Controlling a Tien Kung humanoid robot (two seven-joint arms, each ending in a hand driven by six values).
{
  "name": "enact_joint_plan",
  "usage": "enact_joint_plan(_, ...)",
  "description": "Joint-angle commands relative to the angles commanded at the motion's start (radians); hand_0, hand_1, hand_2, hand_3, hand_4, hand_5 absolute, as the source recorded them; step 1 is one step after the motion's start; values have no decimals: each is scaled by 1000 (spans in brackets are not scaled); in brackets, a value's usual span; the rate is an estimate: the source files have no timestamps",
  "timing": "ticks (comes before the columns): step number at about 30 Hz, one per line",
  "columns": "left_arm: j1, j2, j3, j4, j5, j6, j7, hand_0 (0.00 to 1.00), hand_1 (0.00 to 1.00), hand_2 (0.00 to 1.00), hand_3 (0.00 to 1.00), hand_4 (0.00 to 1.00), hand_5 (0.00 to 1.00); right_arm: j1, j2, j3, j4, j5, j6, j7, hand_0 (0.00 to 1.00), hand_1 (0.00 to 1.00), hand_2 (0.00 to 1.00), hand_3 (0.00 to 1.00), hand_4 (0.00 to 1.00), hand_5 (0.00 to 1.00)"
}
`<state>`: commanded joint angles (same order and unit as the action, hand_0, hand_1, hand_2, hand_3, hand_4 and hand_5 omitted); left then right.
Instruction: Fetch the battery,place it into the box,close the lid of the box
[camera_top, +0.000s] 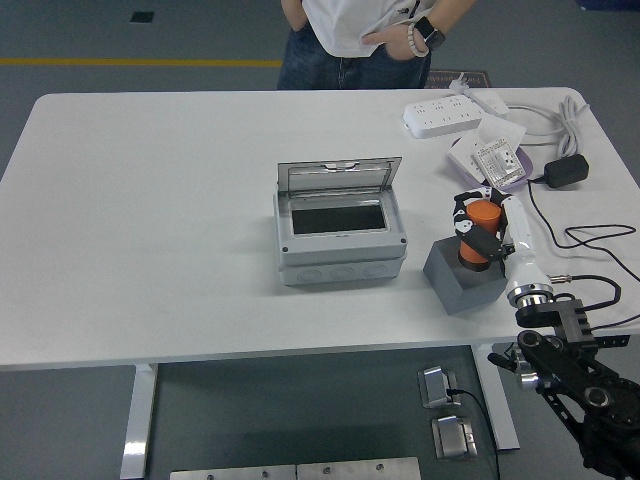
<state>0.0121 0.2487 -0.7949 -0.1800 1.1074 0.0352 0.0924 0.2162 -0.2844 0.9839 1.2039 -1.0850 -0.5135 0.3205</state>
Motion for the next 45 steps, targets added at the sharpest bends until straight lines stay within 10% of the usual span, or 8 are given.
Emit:
enact_joint_plan(9, 1, 0, -2, 0, 5, 1, 1, 401, 562, 513, 486, 2, 2, 17, 0, 10, 2, -9, -5, -5, 278, 254, 253, 237, 3, 2)
enact_joint_plan(17, 3, -1, -1, 0, 5, 0, 3, 401, 562, 512, 486, 2, 2, 49, -21, 49, 47, -194, 8, -151, 279, 254, 254, 242, 2, 2)
enact_joint_plan(36, 31, 2, -15, 0, 3, 6, 10, 399, 560, 512, 483, 2, 2, 182, -104, -35, 200, -798, 307, -625, 224, 228, 236, 235, 12, 2)
enact_joint_plan(45, 37, 5, -35, 0, 17, 7, 16, 398, 560, 512, 483, 2, 2, 263, -98, -123, 211, -860, 347, -687, 220, 225, 233, 232, 8, 2)
